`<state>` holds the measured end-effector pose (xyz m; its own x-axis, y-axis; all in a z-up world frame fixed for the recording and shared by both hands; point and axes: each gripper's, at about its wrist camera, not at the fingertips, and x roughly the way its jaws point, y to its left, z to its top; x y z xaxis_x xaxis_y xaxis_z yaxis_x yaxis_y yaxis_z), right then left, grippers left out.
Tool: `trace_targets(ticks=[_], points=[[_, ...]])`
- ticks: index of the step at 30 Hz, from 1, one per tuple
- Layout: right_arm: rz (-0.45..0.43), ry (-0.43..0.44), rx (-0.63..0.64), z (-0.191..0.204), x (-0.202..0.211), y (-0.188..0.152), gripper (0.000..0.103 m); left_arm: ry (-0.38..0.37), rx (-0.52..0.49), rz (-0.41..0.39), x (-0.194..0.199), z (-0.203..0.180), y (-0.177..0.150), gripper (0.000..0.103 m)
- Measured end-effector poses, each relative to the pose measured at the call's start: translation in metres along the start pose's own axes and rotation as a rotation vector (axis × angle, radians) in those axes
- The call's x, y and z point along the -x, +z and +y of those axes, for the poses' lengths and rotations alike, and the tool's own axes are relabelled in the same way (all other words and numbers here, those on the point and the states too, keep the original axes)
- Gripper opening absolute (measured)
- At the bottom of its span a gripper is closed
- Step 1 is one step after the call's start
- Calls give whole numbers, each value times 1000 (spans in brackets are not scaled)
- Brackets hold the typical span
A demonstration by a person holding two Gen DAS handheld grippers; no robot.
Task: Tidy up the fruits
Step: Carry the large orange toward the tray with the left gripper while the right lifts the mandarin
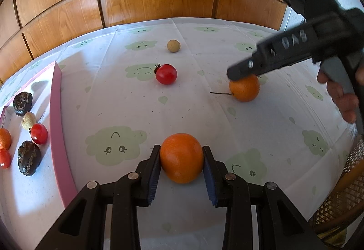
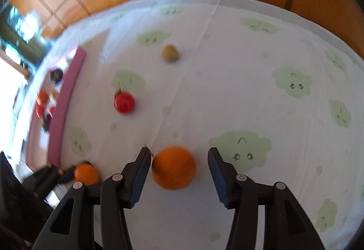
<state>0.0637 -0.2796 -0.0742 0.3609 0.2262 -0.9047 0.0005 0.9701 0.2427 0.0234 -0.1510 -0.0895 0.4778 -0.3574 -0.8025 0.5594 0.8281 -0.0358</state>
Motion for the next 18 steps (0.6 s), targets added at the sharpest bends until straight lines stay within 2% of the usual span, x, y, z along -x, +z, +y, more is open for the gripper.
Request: trace_targets(ticks=[3,7,9,10,11,18], points=[[-18,0,-17,-2,4,0,53,-1,1,0,0,0,0,35],[27,-5,43,11,-5,-8,53,1,-2,1,0,0,0,35],[49,-44,92,17,-13,-11,53,0,-5,1,0,0,0,35],[56,-62,117,20,-15,-13,44,0,-5,1,0,0,-1,35],[59,-77,142,24,-17,-15,40,-1,-4,0,1,1,-1,35],[-35,-247,286,46,-11,-25,39,1,0,-3,2,1,0,35]])
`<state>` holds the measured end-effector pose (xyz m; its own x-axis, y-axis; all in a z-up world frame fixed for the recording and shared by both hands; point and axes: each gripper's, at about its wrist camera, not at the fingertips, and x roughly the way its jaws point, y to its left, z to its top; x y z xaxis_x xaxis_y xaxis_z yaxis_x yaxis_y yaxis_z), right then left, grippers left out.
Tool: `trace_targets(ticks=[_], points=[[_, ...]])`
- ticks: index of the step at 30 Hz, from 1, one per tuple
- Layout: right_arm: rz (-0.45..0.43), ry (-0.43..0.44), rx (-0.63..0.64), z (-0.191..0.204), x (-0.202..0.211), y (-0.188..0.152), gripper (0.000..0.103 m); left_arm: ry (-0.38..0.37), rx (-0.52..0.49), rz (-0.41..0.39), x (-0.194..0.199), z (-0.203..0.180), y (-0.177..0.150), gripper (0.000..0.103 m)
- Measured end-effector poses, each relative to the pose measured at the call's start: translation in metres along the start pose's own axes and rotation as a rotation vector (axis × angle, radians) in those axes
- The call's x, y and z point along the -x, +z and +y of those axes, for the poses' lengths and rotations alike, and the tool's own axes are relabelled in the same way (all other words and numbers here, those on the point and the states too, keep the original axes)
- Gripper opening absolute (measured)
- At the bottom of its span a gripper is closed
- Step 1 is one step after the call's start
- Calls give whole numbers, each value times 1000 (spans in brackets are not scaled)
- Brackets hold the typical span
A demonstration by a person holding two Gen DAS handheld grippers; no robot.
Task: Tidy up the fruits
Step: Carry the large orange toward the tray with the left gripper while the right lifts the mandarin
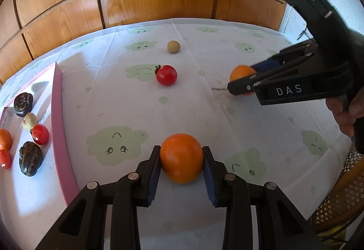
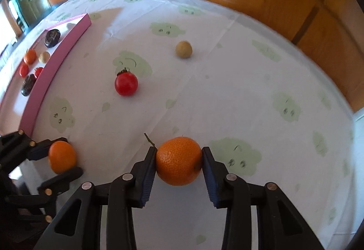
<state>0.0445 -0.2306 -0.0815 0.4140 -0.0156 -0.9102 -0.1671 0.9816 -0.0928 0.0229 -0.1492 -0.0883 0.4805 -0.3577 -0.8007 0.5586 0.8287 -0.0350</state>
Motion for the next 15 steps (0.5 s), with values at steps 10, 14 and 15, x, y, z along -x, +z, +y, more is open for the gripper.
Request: trace_targets(ticks=[10,14,15], points=[[-246,-245,97,15,41,8,39,15,3,-50,22,2,5,35],[-307,-284,77,10,55,8,39,22,19,-88,39,9,9,35],[-324,-291,74,9,58,9,39,23,26,-95,43,11,10,35]])
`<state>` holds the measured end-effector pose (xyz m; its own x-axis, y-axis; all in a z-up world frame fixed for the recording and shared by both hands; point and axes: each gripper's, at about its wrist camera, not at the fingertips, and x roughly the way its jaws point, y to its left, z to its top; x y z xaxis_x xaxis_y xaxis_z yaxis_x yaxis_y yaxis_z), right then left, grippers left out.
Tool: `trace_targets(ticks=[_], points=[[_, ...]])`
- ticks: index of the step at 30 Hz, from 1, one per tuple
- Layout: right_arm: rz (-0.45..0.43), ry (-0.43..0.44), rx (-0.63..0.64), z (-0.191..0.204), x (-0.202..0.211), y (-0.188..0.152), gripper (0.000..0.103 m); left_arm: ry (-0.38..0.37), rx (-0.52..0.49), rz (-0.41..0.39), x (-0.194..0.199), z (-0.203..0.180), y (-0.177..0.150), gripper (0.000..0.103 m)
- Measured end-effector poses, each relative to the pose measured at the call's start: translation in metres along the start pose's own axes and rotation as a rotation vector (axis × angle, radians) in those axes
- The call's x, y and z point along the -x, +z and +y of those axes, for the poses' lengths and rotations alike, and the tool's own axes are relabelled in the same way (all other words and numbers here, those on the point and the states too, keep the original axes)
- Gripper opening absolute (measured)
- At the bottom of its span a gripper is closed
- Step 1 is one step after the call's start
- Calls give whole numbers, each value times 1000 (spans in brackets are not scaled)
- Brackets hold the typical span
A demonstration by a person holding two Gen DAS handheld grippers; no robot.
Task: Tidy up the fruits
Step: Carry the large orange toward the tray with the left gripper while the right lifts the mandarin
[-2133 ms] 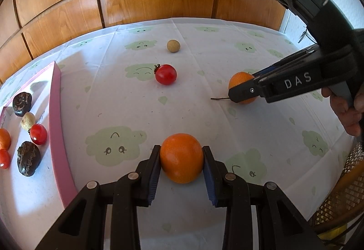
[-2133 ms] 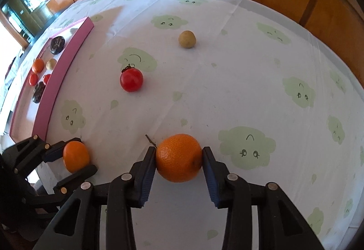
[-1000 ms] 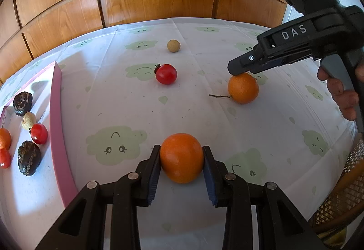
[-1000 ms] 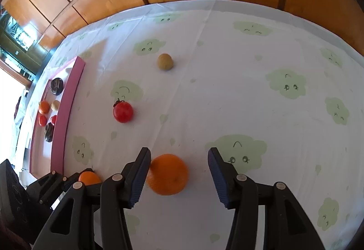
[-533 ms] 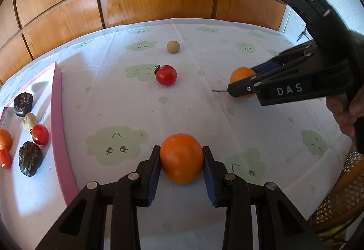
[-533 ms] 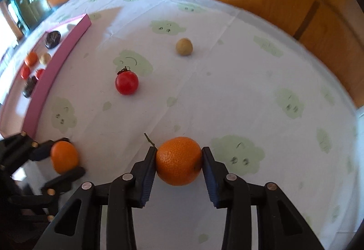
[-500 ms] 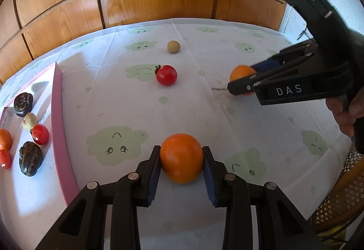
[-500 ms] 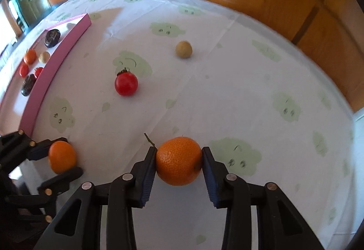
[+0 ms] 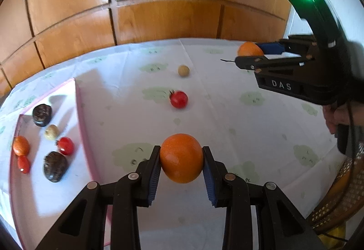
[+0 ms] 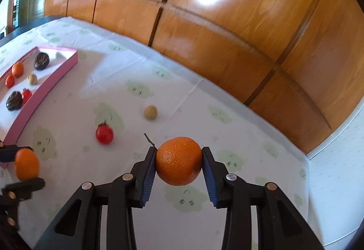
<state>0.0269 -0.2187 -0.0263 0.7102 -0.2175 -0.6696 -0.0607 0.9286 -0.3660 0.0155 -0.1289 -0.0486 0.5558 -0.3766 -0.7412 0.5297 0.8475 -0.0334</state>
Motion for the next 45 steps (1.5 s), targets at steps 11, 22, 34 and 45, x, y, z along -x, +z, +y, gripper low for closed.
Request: trace_targets(ticks=[11,22,34,45], points=[[-128,-76,-28,-7,25,8,39,92,136,-69,35,51,11,35],[-140,-76,-19,-4,29,8,39,247,244,-90,54,115,2,35],[-142,-64,-3,-1,30,7,39,426,421,5,43,187,-47,35],[-132,-64,2,1,28,7,39,503,418,21,35,189,-57,36]])
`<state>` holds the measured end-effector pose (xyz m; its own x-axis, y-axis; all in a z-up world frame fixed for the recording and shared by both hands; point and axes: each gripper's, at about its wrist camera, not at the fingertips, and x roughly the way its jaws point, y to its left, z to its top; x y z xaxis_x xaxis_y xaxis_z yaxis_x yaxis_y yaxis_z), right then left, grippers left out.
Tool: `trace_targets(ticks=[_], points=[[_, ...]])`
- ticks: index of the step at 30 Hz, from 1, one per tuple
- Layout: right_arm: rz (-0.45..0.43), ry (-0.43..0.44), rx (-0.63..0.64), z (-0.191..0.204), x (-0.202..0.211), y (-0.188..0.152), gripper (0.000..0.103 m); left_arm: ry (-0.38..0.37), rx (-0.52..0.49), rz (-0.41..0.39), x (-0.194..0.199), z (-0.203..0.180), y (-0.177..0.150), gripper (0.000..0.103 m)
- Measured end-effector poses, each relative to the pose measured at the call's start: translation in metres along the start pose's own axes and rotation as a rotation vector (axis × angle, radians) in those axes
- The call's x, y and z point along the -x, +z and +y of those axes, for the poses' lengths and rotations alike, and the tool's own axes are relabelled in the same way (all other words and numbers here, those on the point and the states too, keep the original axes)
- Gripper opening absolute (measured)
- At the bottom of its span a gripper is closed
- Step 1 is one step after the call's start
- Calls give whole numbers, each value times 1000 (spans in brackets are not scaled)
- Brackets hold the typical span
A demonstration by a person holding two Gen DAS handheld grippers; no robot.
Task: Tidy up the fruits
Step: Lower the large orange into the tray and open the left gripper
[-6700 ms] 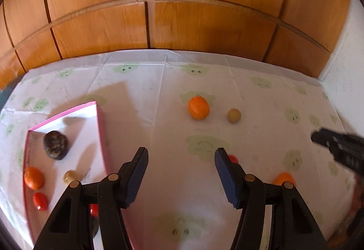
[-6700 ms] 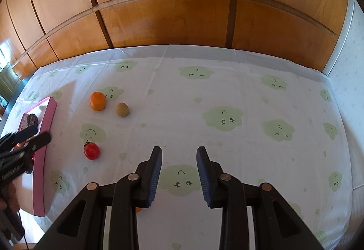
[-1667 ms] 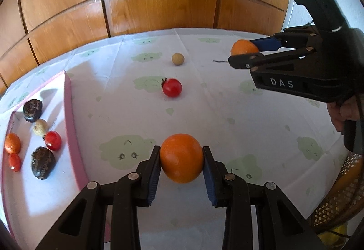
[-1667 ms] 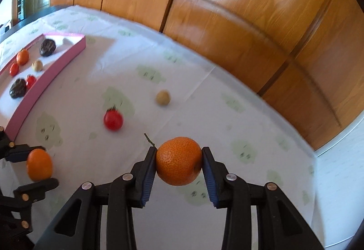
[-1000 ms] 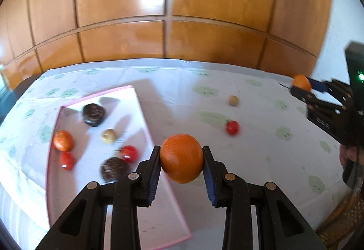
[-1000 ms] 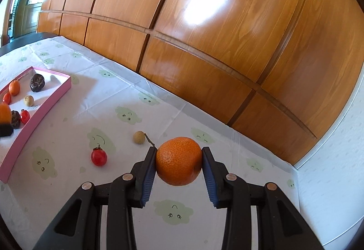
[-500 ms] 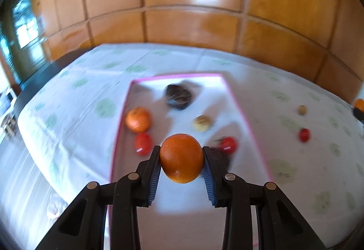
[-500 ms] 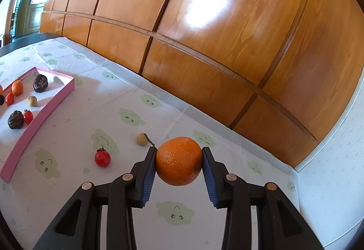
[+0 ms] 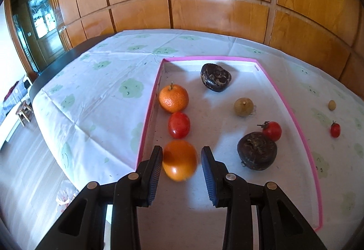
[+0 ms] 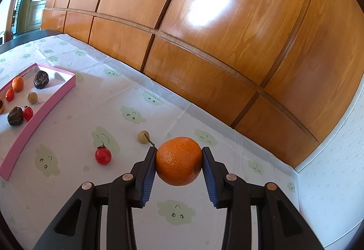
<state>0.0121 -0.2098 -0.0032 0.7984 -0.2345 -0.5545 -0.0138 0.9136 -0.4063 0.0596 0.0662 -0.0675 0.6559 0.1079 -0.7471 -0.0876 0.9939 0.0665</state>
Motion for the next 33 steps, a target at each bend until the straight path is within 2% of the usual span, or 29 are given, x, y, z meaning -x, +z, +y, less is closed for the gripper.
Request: trace_targets(ticks=[6,16,22,26,33], points=[[6,-2,1,1,-1,-1,39,-9,-5,-29,10,-2,3,36],[65,-9,-9,-2,-14,-7,39,-63,-37,-107,42,-16,14,36],[97,-9,-28,-5,-20,-11,39,-85,-48,-121,52,-21,15,36],[122,12,-58,-9,-25,-12,39,-80,-56,-142,57,-22,15,36],[215,136,-174,-20,-40,-19,39,-61,-97,-237,78,-25,19,38]])
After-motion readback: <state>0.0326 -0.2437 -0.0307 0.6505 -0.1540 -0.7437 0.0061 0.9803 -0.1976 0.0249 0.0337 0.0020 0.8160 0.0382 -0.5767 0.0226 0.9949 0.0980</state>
